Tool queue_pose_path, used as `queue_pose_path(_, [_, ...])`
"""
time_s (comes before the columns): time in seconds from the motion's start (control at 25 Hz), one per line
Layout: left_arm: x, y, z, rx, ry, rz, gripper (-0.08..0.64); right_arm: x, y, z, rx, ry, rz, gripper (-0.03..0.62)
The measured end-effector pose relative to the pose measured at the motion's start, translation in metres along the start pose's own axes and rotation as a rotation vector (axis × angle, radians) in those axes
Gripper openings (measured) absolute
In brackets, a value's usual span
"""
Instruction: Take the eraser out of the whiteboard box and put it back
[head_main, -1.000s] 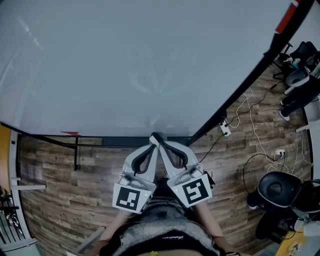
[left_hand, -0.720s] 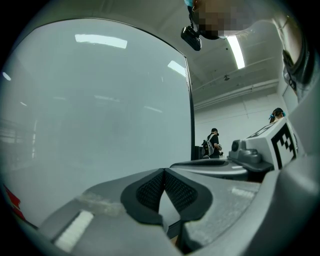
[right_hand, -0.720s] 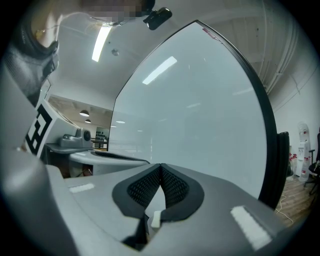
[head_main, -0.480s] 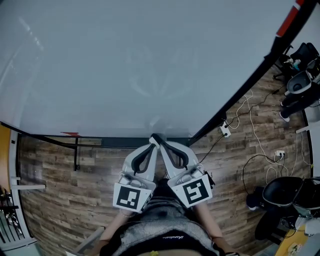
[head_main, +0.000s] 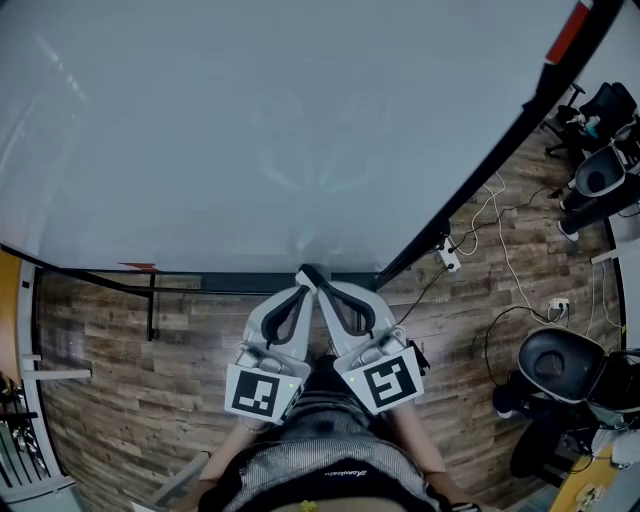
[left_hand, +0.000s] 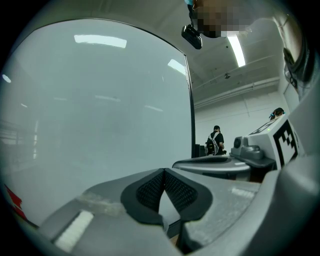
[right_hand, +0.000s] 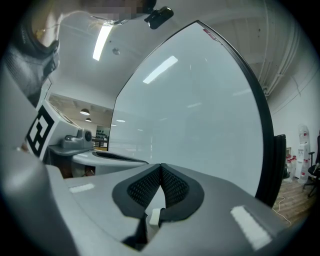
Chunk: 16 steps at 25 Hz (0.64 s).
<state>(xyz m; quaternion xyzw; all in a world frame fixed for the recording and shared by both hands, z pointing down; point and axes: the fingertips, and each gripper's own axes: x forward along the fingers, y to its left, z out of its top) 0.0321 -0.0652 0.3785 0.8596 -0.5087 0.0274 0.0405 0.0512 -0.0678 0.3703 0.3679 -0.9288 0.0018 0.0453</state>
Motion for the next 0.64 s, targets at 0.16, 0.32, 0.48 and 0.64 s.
queue_pose_path(0.16, [-0.0030,-0.0005,-0.0024,-0.001,0.004,-0.001,0.000,-0.0010,0.0031,0.0002,-0.008,0.000,0.002,0.001])
queue_pose_path(0.32, [-0.0041,0.0005,-0.0013,0.001,0.003,0.001,0.000,-0.0012,0.0032,0.0009,-0.011,0.006,0.000,0.000])
queue_pose_path(0.48, [-0.0058,0.0011,-0.0029,0.000,0.003,0.006,0.000,-0.0019,0.0041,-0.0018,-0.015,0.011,0.000,0.000])
queue_pose_path(0.64, [-0.0083,0.0011,-0.0054,-0.002,0.008,0.007,0.000,-0.0027,0.0064,-0.0035,-0.015,0.015,0.000,0.000])
